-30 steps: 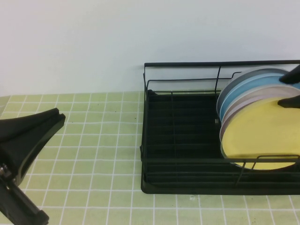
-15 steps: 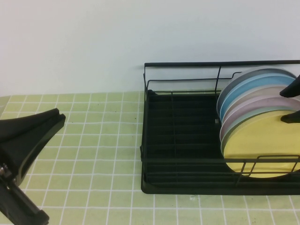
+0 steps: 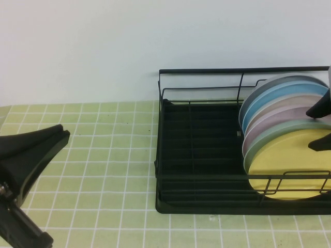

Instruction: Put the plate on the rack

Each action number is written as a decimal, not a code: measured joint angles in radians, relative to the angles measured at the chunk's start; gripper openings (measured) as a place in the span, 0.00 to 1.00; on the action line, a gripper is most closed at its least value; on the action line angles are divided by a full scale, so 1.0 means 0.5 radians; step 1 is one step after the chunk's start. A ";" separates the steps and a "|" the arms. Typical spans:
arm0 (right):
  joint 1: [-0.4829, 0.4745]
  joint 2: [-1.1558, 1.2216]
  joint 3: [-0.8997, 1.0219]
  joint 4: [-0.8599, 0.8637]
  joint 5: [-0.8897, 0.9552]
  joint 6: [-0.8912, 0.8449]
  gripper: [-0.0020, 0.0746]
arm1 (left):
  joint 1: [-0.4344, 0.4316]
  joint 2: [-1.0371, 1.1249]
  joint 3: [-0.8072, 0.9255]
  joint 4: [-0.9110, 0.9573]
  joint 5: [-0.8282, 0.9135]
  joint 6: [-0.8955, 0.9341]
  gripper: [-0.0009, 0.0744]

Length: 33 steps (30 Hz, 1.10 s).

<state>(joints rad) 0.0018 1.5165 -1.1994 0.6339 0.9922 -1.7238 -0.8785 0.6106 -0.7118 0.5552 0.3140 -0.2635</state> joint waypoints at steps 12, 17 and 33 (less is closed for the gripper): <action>0.052 -0.156 -0.009 0.168 -0.106 0.000 0.68 | 0.289 -0.074 0.000 -0.016 0.015 0.000 0.01; 0.052 -0.333 -0.009 0.243 -0.127 0.067 0.53 | 0.643 -0.220 0.000 0.008 0.006 0.000 0.01; 0.047 -0.802 -0.009 0.503 -0.140 1.131 0.03 | 1.492 -0.554 0.000 -0.127 0.038 -0.125 0.01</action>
<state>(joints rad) 0.0255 1.1157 -1.2041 0.8854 0.9221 -1.1584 -0.1327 0.3335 -0.7118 0.4916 0.3332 -0.3262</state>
